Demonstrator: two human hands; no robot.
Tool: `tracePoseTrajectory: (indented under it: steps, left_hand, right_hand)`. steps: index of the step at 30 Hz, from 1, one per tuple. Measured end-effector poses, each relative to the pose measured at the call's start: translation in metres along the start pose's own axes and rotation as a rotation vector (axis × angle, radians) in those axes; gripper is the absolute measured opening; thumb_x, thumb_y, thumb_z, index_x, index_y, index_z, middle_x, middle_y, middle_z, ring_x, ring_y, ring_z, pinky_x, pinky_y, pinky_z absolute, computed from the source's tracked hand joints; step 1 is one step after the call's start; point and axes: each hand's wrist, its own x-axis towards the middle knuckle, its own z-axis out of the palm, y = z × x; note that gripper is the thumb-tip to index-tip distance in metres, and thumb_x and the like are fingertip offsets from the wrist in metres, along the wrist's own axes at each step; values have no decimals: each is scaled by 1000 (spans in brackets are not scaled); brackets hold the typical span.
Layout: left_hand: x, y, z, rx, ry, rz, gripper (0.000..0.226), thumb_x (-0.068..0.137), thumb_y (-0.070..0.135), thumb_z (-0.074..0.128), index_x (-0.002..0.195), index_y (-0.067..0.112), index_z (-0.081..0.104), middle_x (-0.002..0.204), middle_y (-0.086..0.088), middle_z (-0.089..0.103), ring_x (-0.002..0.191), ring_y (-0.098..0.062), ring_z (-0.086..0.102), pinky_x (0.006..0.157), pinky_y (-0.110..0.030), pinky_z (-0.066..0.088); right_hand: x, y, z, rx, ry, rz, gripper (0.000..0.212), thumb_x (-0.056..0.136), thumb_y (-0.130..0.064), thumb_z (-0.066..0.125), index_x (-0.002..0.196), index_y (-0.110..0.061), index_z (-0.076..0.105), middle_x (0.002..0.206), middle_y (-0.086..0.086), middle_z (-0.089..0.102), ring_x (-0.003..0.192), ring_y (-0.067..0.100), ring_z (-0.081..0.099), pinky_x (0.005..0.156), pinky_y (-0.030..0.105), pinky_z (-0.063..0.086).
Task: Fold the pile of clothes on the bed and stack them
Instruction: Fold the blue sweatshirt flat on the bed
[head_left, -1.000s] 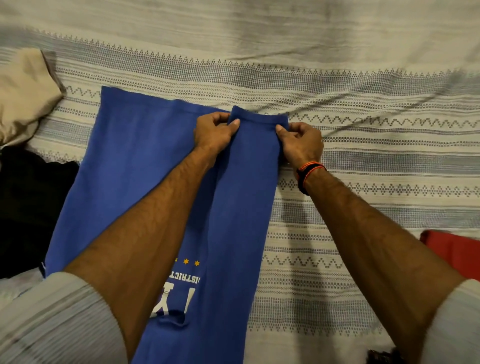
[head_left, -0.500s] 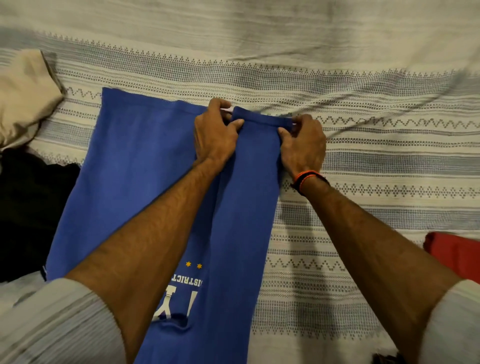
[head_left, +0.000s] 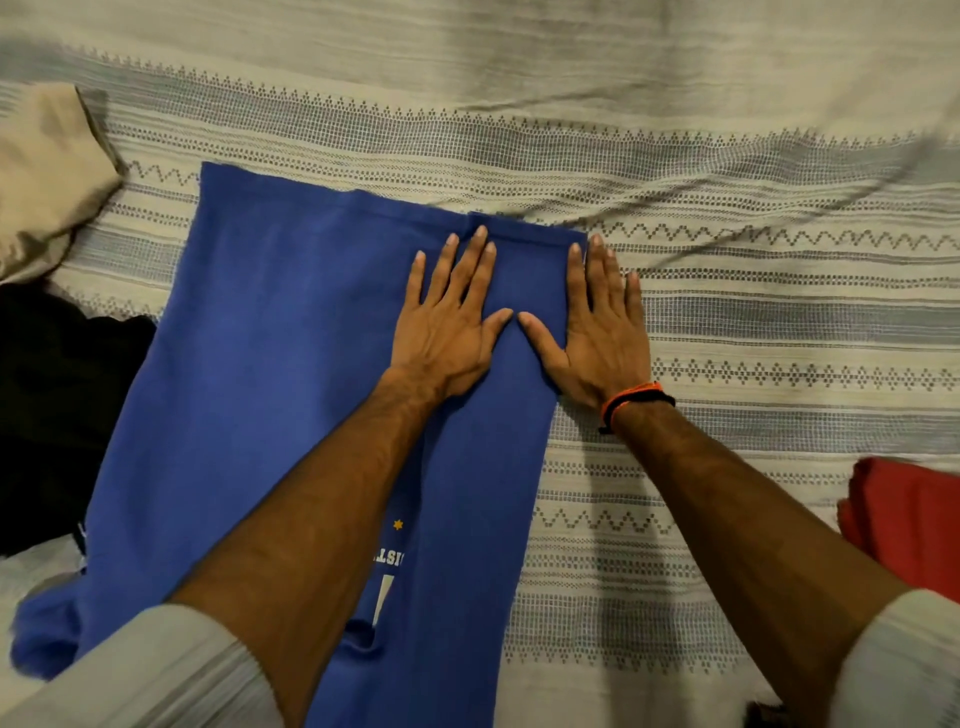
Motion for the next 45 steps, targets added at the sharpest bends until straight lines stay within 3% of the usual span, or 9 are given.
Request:
tracePoseTrajectory:
  steps: [4,8,14,18,23,28,34,41,45]
  left_hand:
    - [3,0,-12,-12,-135,-10,72,99,57,12,156,17,-10,163,3,-17,150,-19,-17,121,-49,-9]
    - [-2,2,-43,-57,-256,-21,79,101,52,34,156,12,-8,163,-1,-16,151,-25,-9,122,-50,2]
    - [-71,16,-74,-181,-269,-127,84,97,43,53,156,7,4,164,-9,-6,150,-29,8,121,-45,15]
    - [-131,24,-84,-350,-290,-302,79,96,41,56,154,4,16,163,-16,8,147,-34,17,119,-45,22]
    - [-213,24,-96,-548,-177,-538,70,92,36,64,146,3,34,151,-19,36,138,-36,36,113,-44,30]
    - [-295,21,-111,-672,-52,-762,63,90,35,67,141,6,43,141,-16,49,132,-31,44,107,-34,33]
    - [-391,-1,-115,-780,101,-1014,55,92,33,66,136,5,48,139,-14,53,129,-30,48,104,-32,34]
    - [-470,-59,-90,-930,151,-1267,50,94,33,63,135,7,49,134,-13,57,122,-31,54,100,-36,44]
    - [-473,-99,-74,-994,185,-1339,46,94,31,62,132,6,51,131,-13,59,119,-31,57,100,-36,46]
  right_hand:
    - [3,-2,-9,-12,-107,28,96,87,-77,12,157,-15,-6,165,9,-9,152,23,-8,123,46,-7]
    - [-2,-12,-37,-5,-212,13,91,96,-65,30,156,-8,-9,164,13,-11,152,27,-9,123,46,-3]
    - [-50,-39,-83,72,-266,-125,79,99,-42,49,156,-4,11,163,17,13,150,32,16,121,44,22]
    - [-89,-63,-111,149,-282,-144,72,96,-32,58,152,-3,23,158,18,26,144,34,27,117,43,30]
    - [-135,-91,-133,184,-339,-234,65,95,-28,59,148,-3,30,149,19,39,135,35,38,110,42,36]
    - [-177,-124,-139,234,-417,-306,61,93,-22,62,145,-3,36,145,18,44,133,34,42,110,41,36]
    - [-216,-188,-119,255,-508,-423,48,89,-18,65,132,-6,50,132,14,57,119,33,56,98,41,47]
    - [-235,-286,-76,247,-613,-540,46,90,-17,68,132,-7,53,133,10,59,121,29,56,102,43,48]
    - [-221,-334,-50,211,-648,-574,43,93,-18,65,133,-8,53,133,10,59,121,27,57,103,43,48]
